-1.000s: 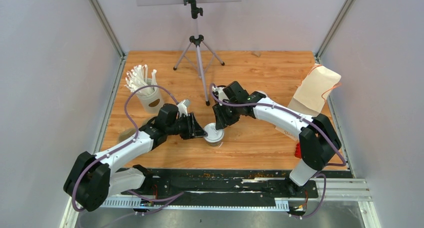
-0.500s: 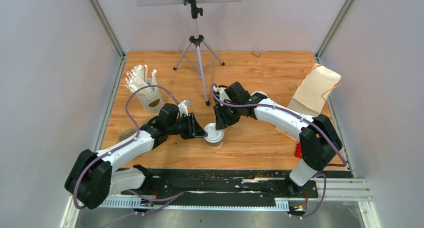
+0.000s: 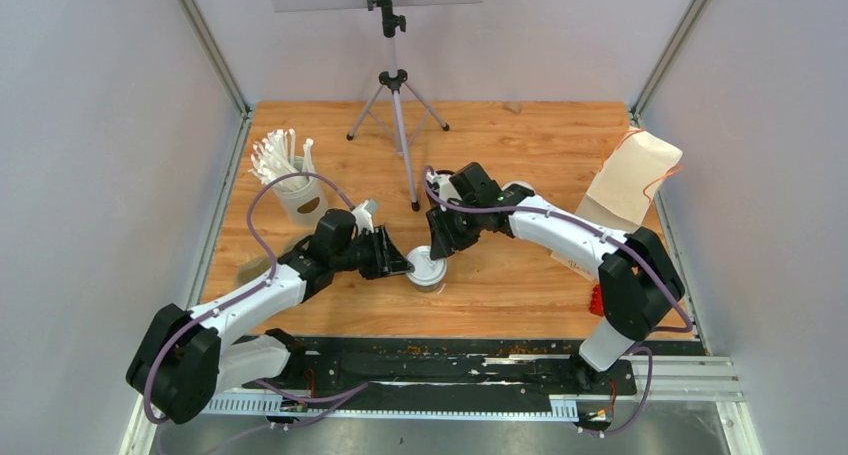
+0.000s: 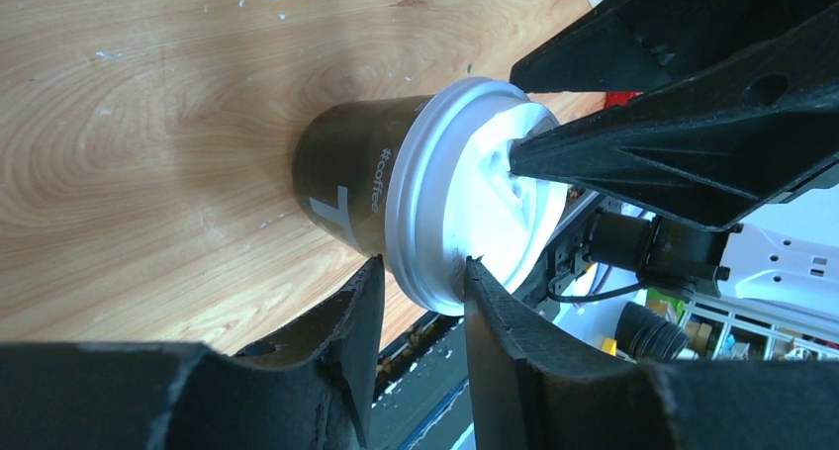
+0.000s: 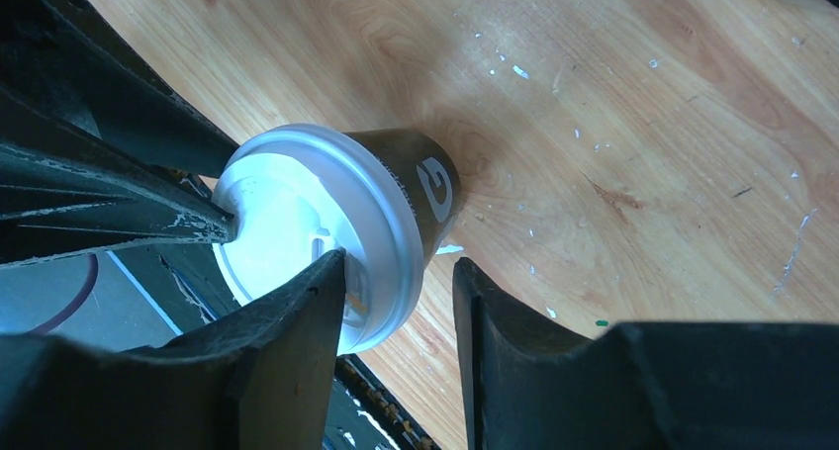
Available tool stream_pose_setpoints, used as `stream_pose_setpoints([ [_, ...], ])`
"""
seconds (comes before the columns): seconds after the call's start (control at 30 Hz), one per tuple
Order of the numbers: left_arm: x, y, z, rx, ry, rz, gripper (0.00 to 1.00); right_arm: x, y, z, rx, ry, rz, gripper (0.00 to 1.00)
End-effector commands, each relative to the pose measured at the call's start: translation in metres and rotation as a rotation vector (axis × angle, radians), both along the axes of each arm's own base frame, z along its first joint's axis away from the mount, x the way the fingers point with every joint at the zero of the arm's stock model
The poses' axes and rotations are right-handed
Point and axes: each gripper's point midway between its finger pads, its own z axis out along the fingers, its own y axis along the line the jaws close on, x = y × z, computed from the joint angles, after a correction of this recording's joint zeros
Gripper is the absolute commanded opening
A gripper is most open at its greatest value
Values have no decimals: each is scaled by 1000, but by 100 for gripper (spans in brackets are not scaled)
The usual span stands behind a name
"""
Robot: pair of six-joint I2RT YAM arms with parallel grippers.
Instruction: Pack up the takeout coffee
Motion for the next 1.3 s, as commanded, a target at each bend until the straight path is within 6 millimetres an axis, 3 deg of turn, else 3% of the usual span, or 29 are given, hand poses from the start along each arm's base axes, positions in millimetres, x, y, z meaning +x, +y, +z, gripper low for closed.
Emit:
stream_pose_setpoints([
  [0.0,-4,11,-9,57,25,31,42,1,-6,-3,-62,5,22,46],
  [0.27,-3,-3,14,-25,8,15,46,22,13,41,-14,-50,32,60],
  [0.37,-4,-3,14,-23,10,18,54,27,12,49,-29,-62,23,66],
  [0.63,5,10,31,77,-80,22,67,11,1,68,16,-45,-55,77],
  [0.8,20,12,41,161,-145,-12,67,-5,-4,63,54,14,-110,76],
  [0.97,34,7,43,214,-186,-64,61,-15,0,58,118,56,-132,68],
  [1.27,37,2,30,258,-207,-159,56,-16,-3,37,92,70,-139,54],
])
